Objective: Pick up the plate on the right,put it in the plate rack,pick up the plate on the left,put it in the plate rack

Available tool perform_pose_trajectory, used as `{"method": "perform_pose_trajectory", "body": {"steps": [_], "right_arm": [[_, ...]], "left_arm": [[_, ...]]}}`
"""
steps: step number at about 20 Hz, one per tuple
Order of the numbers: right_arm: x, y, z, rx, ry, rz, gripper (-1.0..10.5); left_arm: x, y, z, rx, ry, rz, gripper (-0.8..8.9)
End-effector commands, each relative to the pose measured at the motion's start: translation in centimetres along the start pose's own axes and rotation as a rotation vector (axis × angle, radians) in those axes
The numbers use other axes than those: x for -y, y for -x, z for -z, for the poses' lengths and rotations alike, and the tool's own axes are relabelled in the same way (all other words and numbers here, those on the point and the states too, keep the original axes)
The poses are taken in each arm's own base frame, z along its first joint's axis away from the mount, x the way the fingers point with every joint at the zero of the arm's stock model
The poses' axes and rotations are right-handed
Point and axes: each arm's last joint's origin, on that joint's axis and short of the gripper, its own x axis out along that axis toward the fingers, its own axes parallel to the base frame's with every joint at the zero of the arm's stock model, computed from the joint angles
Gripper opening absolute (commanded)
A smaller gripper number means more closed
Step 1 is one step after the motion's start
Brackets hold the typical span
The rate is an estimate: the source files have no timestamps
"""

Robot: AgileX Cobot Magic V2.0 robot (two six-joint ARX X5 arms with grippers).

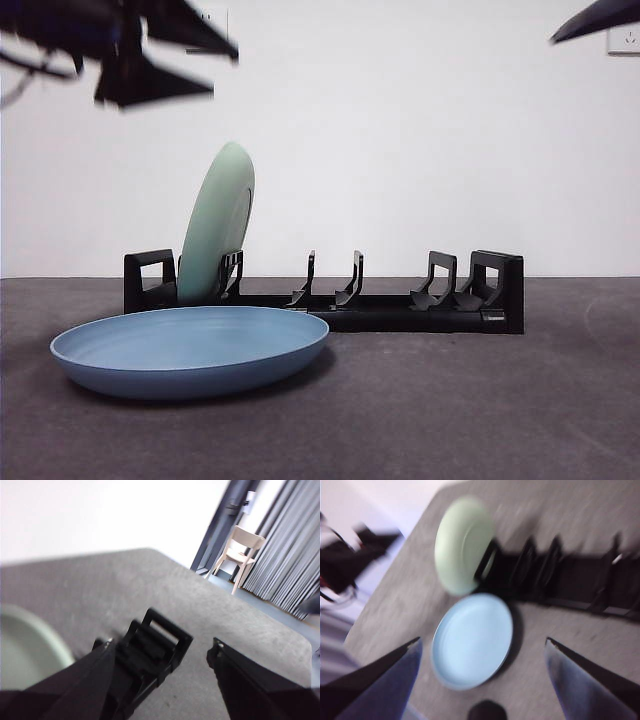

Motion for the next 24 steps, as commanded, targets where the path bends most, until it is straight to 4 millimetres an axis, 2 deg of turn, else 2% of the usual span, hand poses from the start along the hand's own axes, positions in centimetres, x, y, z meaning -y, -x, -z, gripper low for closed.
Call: {"method": "perform_pose_trajectory", "body": {"steps": [1, 6, 9, 11, 14, 17, 21, 24], "right_arm": [[0.1, -2.2, 0.3, -0.091, -0.017, -0.039, 4.1], [-0.1, -7.2, 1.6, -0.264, -0.025, -0.086, 4.1], [0.3, -11.3, 2.6, -0.353, -0.026, -0.102, 4.0], [1.0, -13.9, 3.5, -0.396, -0.03, -0.054, 4.0], [2.2, -17.3, 5.0, -0.456, -0.052, -0.036, 3.1], [3.2, -20.0, 6.2, -0.474, -0.075, -0.035, 3.1], [4.5, -22.6, 7.4, -0.48, -0.118, -0.03, 3.1], [4.7, -23.9, 8.3, -0.486, -0.13, -0.034, 2.0]], "left_arm": [[2.2, 1.8, -1.5, 0.018, -0.163, 0.006, 3.25], [6.8, 5.6, -2.2, -0.054, -0.379, -0.151, 3.25], [9.6, 7.9, -1.3, -0.203, -0.547, -0.314, 3.25], [10.9, 8.8, -0.5, -0.301, -0.611, -0.388, 3.25], [12.2, 9.0, 0.5, -0.404, -0.653, -0.413, 3.24], [13.2, 8.6, 1.1, -0.446, -0.674, -0.365, 3.24], [14.1, 8.2, 1.2, -0.43, -0.701, -0.327, 3.24], [14.3, 8.2, 1.2, -0.43, -0.705, -0.319, 3.24]]}}
